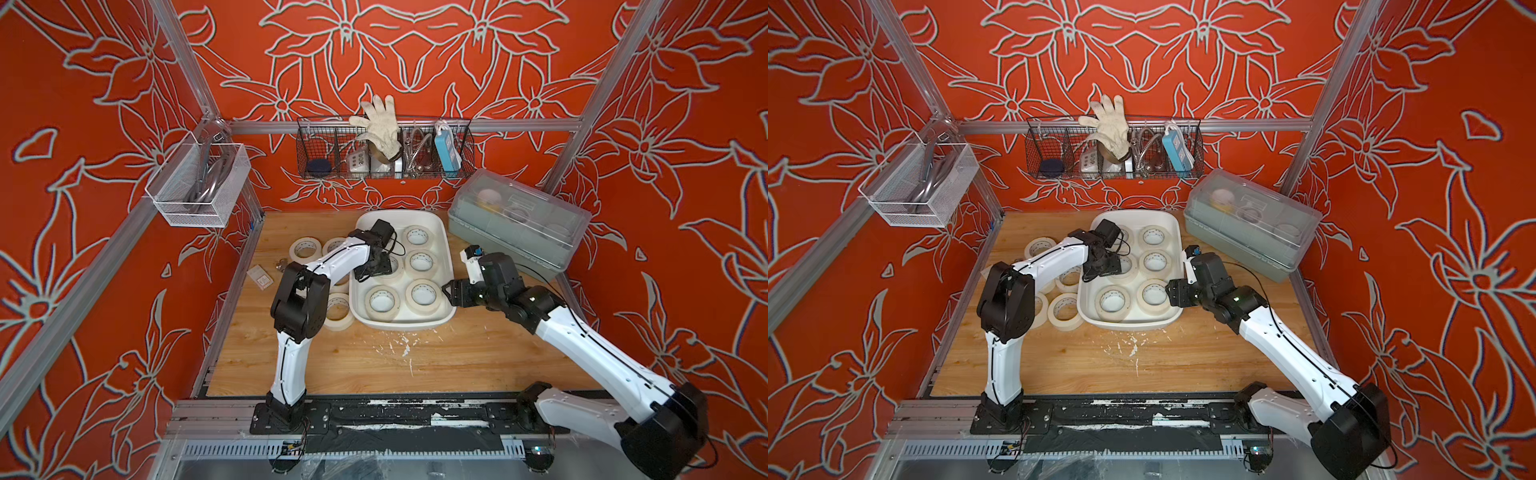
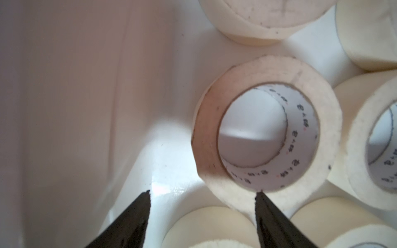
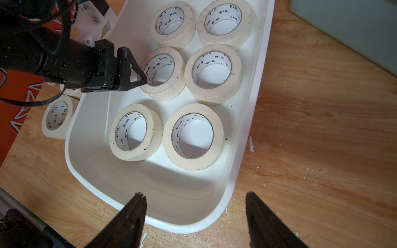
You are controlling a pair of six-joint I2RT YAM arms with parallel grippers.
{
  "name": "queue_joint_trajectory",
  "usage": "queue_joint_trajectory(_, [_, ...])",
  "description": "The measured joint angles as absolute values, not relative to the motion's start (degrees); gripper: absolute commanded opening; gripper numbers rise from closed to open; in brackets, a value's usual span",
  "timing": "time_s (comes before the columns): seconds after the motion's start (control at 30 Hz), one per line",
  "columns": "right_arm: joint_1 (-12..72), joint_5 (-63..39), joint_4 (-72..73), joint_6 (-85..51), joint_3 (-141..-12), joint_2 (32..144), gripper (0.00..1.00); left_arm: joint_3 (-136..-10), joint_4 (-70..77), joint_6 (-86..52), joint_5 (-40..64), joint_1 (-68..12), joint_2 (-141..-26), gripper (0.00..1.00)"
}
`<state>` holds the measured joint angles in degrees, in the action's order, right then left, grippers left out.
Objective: Take out the art tape in the storage box
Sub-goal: Place the art tape at the center of the board, then pick up the art tape from the storage box.
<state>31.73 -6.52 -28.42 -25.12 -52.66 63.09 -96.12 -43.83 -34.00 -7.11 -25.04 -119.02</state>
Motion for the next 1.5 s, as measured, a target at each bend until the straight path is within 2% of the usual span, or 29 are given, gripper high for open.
queue_joint_trajectory(0.13, [31.7, -6.9, -28.1, -25.5, -51.5, 63.1, 0.76, -97.0, -42.4, -35.0, -6.0, -24.5, -121.3, 0.67])
queue_joint_trajectory(0.23, [31.5, -7.5, -27.7, -25.7, -51.0, 63.1, 0.76, -97.5, -41.3, -35.9, -5.4, -24.5, -122.8, 0.55])
queue_joint_trajectory(0.43, [31.4, -8.1, -27.0, -25.9, -50.7, 63.2, 0.76, -95.8, -37.0, -37.4, -5.3, -24.3, -123.8, 0.42])
queue_joint_trajectory(0.67, [31.1, -9.0, -26.9, -25.9, -50.5, 63.3, 0.76, -95.5, -35.7, -38.5, -5.8, -24.0, -123.8, 0.22])
queue_joint_trajectory(0.97, [31.0, -9.9, -26.9, -25.9, -50.5, 63.3, 0.75, -91.9, -36.2, -37.2, -7.9, -24.4, -119.9, 0.19])
queue_joint_trajectory(1.2, [31.0, -10.1, -27.4, -25.8, -51.9, 64.0, 0.73, -91.6, -39.0, -34.4, -11.7, -27.1, -111.2, 0.14])
queue_joint_trajectory(1.5, [31.0, -11.0, -29.5, -24.2, -60.3, 64.7, 0.70, -91.6, -44.3, -30.1, -14.5, -30.8, -100.0, 0.07])
